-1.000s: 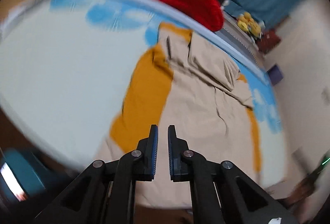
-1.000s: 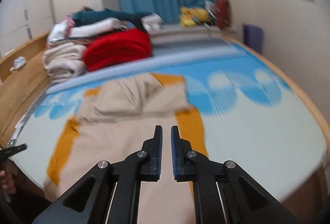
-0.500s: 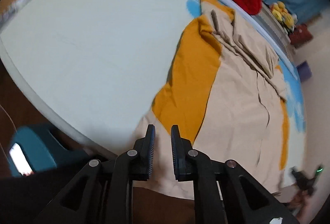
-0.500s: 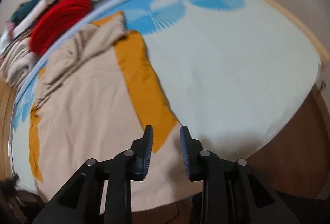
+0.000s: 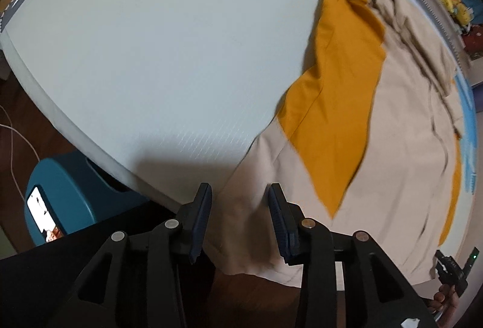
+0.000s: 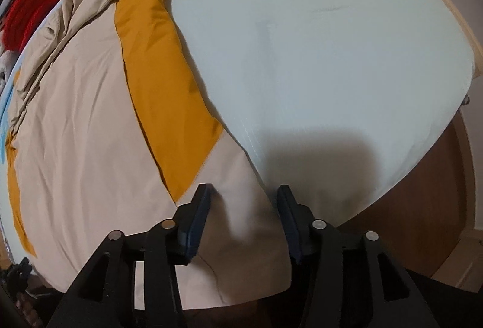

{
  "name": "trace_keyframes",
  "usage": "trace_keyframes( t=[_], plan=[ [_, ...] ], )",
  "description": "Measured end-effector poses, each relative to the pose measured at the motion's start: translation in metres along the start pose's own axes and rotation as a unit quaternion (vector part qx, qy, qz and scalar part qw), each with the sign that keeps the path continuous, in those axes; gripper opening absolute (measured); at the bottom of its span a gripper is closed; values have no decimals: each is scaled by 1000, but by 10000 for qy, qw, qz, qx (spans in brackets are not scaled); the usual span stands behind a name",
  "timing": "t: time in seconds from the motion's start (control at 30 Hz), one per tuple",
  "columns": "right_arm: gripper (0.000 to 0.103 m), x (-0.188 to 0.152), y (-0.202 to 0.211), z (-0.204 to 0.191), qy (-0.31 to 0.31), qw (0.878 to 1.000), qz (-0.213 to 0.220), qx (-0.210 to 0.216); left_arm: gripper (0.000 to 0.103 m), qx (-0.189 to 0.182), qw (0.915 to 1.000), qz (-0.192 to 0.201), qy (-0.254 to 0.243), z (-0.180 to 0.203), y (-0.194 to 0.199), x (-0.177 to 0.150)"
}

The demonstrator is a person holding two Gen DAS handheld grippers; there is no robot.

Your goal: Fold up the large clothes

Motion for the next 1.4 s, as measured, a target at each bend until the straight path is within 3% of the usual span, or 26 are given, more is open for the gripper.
trace_keyframes(
  t=[0.1,0.2,0.27,0.33,0.43,0.57,0.63,0.7,0.8,0.87,0.93,0.97,1.0,1.03,1.07,1.13,1.23,1.37,1.4],
  plan=[
    [51,-1,-2,-2,180,9998,40,15,33,107,9996,33,-252,6,-3,-2],
    [47,-2,0,-7,318,9995,89,-4,5,268,9980,123,-565,14,-1,-4],
    [7,-2,3,-18,489,9986,136,119,3,136,9978,208,-610,17,9,-6],
    [4,-1,16,-23,558,9977,300,225,2,-107,9972,408,-611,20,27,-7],
    [2,-1,44,-14,379,9965,643,384,3,-403,9962,456,-626,19,39,-14],
    [2,-6,37,15,-87,9990,428,102,13,-255,9989,-97,-386,7,12,-14],
    [3,-7,24,17,-291,9991,180,254,37,-352,9992,-66,-193,4,11,-7],
    [6,-4,20,19,-363,9989,221,202,48,-412,9991,58,-42,1,14,1],
    [19,2,16,10,-187,9992,323,139,47,-316,9995,83,-42,2,4,13],
    [42,1,6,7,51,9997,223,66,46,-214,9997,25,-132,5,-5,14],
    [44,0,0,3,357,9989,234,-176,45,-23,9996,89,-284,7,-9,9],
    [43,-2,0,-2,557,9975,264,-342,42,102,9989,171,-429,10,-9,9],
    [40,-1,0,-4,635,9969,283,-371,15,205,9974,242,-650,14,-8,9],
    [19,-3,1,-7,680,9966,294,-351,4,325,9953,269,-868,17,-7,7],
    [6,-4,5,-10,691,9967,349,-260,3,396,9934,351,-1013,18,-3,5],
    [3,-4,17,-11,638,9967,488,-148,2,430,9907,565,-1161,18,13,3],
    [2,-2,38,-12,503,9962,710,47,2,183,9914,734,-1071,20,30,3],
    [2,-6,27,-10,435,9977,527,-2,8,88,9959,308,-849,13,11,-1],
    [3,-7,20,-10,398,9982,437,-40,14,6,9973,124,-725,11,3,-4]
  ],
)
Point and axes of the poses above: each gripper's, at about its wrist camera, not at the fingertips, and y roughly against the way its jaws point, z to its right, x to its top, the point moved 8 cm from there along -y, roughly the way its jaws point, and after that the axes turned 3 degrees about x, right-handed, at the moved point
